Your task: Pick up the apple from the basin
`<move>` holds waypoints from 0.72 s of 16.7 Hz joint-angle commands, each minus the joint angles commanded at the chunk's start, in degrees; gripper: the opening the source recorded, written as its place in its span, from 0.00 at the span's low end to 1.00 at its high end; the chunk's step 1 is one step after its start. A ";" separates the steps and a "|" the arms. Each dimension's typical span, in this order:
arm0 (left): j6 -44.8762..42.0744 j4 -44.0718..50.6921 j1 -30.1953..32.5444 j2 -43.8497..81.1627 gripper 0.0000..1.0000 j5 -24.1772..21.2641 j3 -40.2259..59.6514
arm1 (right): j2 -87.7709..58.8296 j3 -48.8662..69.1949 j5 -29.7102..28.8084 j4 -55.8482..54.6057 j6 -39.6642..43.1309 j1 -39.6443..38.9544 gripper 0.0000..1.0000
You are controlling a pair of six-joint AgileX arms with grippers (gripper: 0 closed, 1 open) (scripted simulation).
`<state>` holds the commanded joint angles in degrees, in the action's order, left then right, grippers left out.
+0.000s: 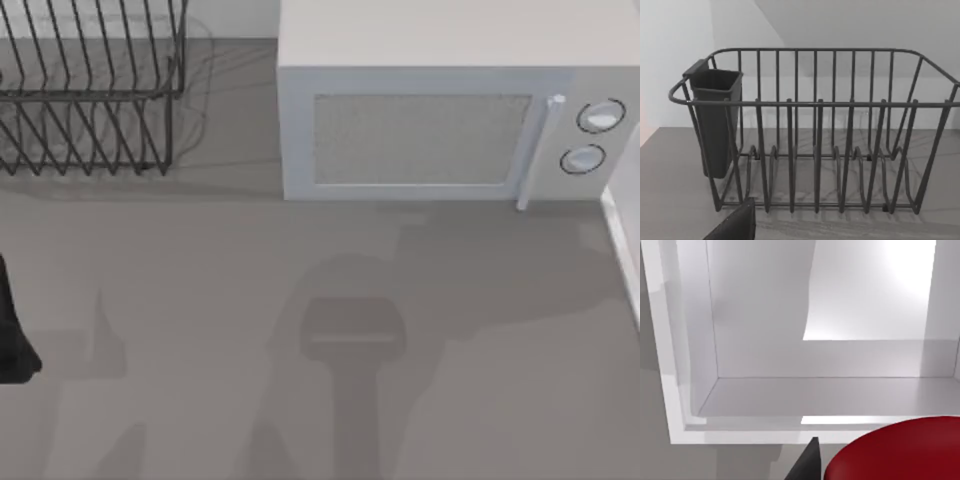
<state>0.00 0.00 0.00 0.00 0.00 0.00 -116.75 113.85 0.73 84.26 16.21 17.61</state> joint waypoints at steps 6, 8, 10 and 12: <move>0.00 0.00 0.00 0.00 1.00 0.00 0.00 | 0.04 -0.57 -0.01 -0.10 -2.19 -2.23 0.00; 0.00 0.00 0.00 0.00 1.00 0.00 0.00 | 0.61 -1.40 -0.07 -0.19 -6.36 -6.47 0.00; 0.00 0.00 0.00 0.00 1.00 0.00 0.00 | 1.62 -2.46 -0.16 -0.44 -12.44 -12.70 0.00; 0.00 0.00 0.00 0.00 1.00 0.00 0.00 | 2.84 -3.67 -0.27 -0.80 -19.90 -20.30 0.00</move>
<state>0.00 0.00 0.00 0.00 0.00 0.00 -113.91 110.18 0.46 83.46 -3.69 -2.69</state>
